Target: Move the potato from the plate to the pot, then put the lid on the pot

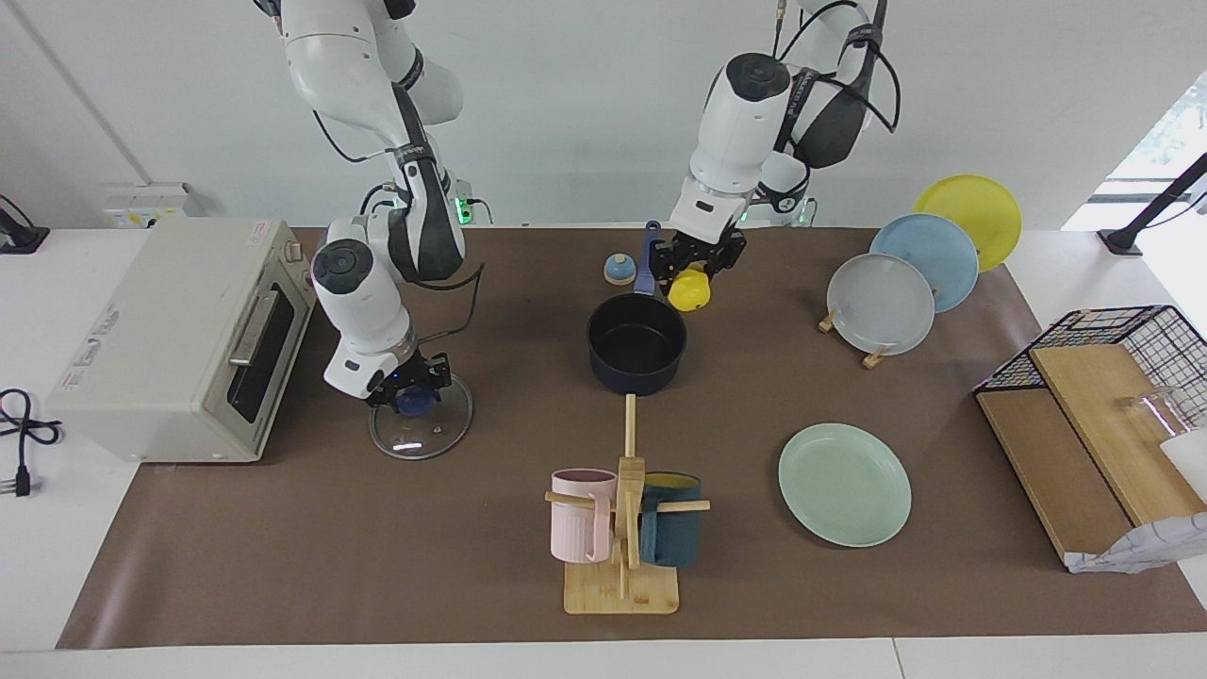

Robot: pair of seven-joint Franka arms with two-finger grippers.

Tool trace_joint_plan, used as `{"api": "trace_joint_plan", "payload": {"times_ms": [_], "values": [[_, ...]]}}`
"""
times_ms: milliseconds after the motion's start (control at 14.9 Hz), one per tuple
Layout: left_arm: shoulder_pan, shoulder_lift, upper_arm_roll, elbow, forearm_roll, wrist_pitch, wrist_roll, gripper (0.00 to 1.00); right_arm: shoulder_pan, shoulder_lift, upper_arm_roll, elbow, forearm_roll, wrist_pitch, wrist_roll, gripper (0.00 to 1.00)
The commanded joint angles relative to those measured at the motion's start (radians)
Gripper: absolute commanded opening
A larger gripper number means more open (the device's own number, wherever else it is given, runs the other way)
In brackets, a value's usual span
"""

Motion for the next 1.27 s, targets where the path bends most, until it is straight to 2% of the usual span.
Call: {"api": "trace_joint_plan", "payload": {"times_ms": [0,268,603,803,1071,1205], "values": [[-0.051,0.030,0.018,-0.075,-0.008,0.126,-0.025,0.00,-0.013,-0.024,0.007,-0.023,0.016,0.010,-0.031,0.57],[-0.067,0.103,0.020,-0.085,0.005,0.213,-0.011,0.00,0.001,-0.021,0.007,0.009,0.016,0.004,-0.033,0.51],[-0.088,0.149,0.020,-0.131,0.044,0.296,-0.014,0.00,-0.001,-0.024,0.011,0.017,0.038,-0.025,-0.031,0.51],[-0.108,0.189,0.021,-0.152,0.051,0.341,-0.019,0.00,-0.002,-0.019,0.011,0.047,0.039,-0.041,-0.033,0.32],[-0.139,0.221,0.021,-0.154,0.051,0.355,-0.024,0.00,0.024,-0.002,0.011,0.144,0.037,-0.136,-0.027,0.21],[-0.145,0.238,0.023,-0.152,0.052,0.355,-0.021,0.00,0.042,-0.002,0.011,0.170,0.039,-0.172,-0.020,0.04]]}}
